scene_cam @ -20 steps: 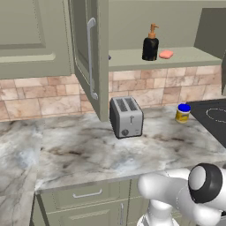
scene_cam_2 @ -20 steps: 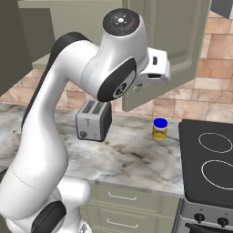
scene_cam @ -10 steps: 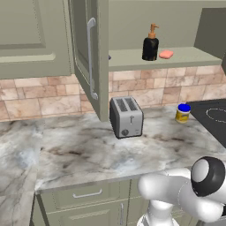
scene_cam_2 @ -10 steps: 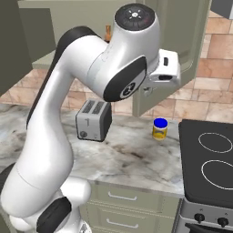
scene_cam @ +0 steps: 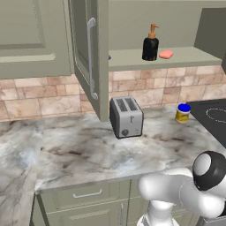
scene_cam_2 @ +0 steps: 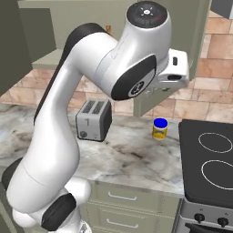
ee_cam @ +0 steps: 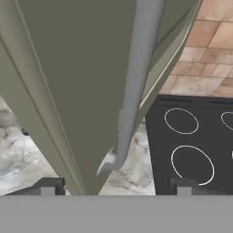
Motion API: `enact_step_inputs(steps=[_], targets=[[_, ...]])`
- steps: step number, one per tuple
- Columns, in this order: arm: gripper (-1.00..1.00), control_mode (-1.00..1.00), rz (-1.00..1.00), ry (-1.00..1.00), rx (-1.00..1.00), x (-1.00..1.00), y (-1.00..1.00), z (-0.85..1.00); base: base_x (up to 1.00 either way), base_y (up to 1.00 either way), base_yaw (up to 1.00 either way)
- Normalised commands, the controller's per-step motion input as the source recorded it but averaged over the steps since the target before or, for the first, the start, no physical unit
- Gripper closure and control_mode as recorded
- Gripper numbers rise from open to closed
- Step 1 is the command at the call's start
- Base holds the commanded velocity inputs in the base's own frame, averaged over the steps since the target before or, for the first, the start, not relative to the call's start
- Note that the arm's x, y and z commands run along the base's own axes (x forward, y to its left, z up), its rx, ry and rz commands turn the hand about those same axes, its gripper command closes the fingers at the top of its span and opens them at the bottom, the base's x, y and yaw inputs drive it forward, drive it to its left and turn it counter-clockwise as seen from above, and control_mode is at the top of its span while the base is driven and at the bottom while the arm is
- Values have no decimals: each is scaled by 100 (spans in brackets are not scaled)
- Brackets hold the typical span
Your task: Pick the bar soap and soap dispenser from the cabinet and place them on the counter.
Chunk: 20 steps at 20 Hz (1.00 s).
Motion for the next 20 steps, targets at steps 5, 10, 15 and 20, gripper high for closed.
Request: enact_step_inputs(steps=[5,10,15,20], targets=[[-100,-100,-10,0,0,-40,-7,0,0,0,0],[-100,-100,-21,0,0,-58,13,-3,0,0,0],[-100,-100,-25,0,0,-57,38,-11,0,0,0],[-100,-100,-23,0,0,-47,51,-23,0,0,0]])
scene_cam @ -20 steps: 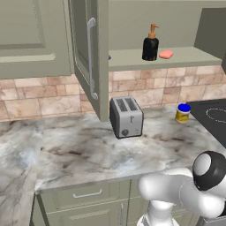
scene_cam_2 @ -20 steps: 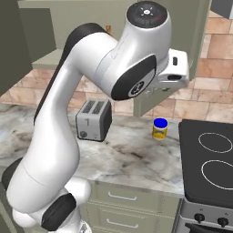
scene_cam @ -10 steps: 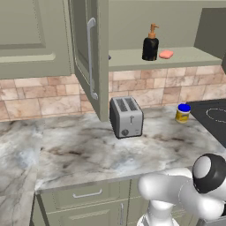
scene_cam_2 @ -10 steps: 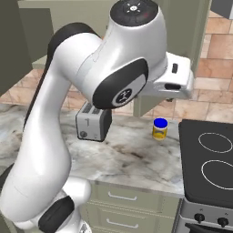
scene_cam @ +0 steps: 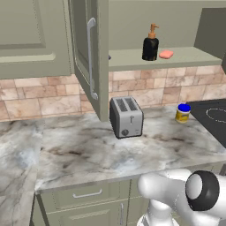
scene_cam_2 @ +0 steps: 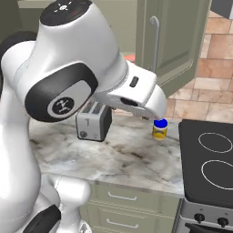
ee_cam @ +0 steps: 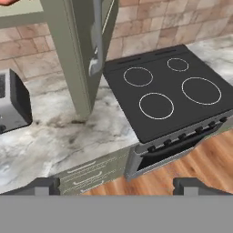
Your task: Pick the bar soap and soap dispenser from the cabinet and place them on the counter.
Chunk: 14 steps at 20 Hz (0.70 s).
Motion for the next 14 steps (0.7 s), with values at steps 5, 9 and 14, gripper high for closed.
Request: enact_step_inputs(steps=[5,9,14], targets=[[-100,-100,-15,0,0,-21,81,-57,0,0,0],[-100,-100,-14,2,0,-12,84,-59,0,0,0],[-100,-100,-9,8,0,-1,95,-49,0,0,0]])
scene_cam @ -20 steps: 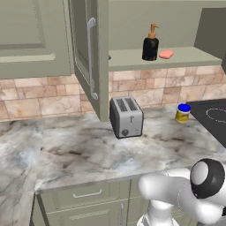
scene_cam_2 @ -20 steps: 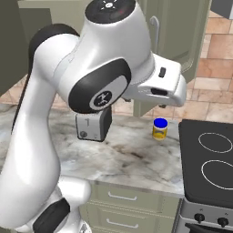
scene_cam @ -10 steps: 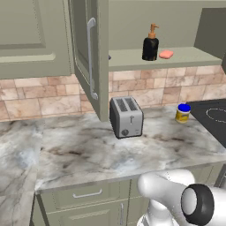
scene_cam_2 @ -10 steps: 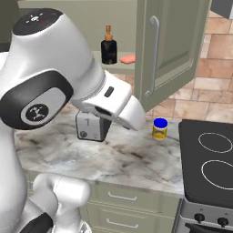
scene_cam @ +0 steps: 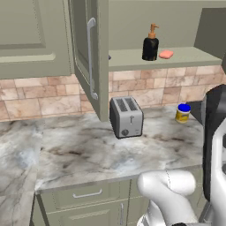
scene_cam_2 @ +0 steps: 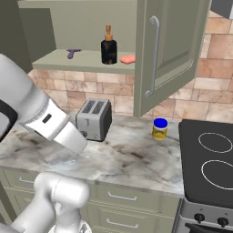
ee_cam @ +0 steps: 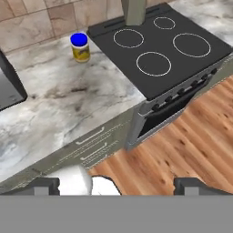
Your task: Pick the bar soap and soap dispenser from the cabinet and place them on the counter.
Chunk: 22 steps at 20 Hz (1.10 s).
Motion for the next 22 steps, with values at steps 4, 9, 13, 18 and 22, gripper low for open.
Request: enact_step_inputs(steps=[4,9,13,18,22], targets=[[-100,-100,-4,4,-7,-2,63,2,0,0,0],[-100,-100,4,24,-16,28,14,25,0,0,0],[-100,-100,11,16,-13,31,-7,1,0,0,0],[-100,-100,11,14,-9,38,-8,0,0,0,0],[-100,-100,13,8,-2,31,-10,-8,0,0,0]])
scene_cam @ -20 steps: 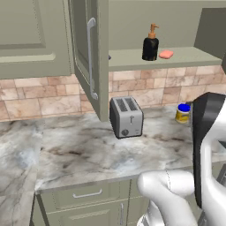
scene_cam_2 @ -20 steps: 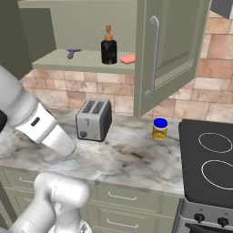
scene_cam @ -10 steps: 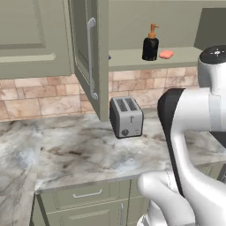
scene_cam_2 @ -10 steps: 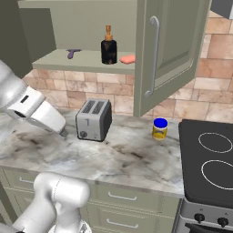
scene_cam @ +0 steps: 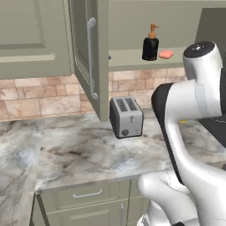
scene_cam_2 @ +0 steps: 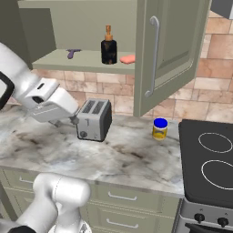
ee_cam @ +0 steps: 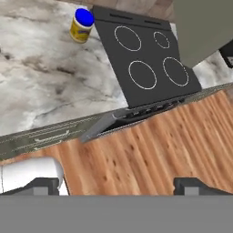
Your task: Pick the bar soap and soap dispenser from the cabinet and place them on the counter.
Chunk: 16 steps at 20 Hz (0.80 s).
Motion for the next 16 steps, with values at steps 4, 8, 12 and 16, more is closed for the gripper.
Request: enact_step_inputs(steps=[4,8,12,16], targets=[[-100,-100,9,5,-4,28,-10,-2,0,0,0],[-100,-100,1,9,-7,36,-25,0,0,0,0],[-100,-100,0,16,-17,43,-39,0,0,0,0],[-100,-100,0,12,-18,41,-42,0,0,0,0]])
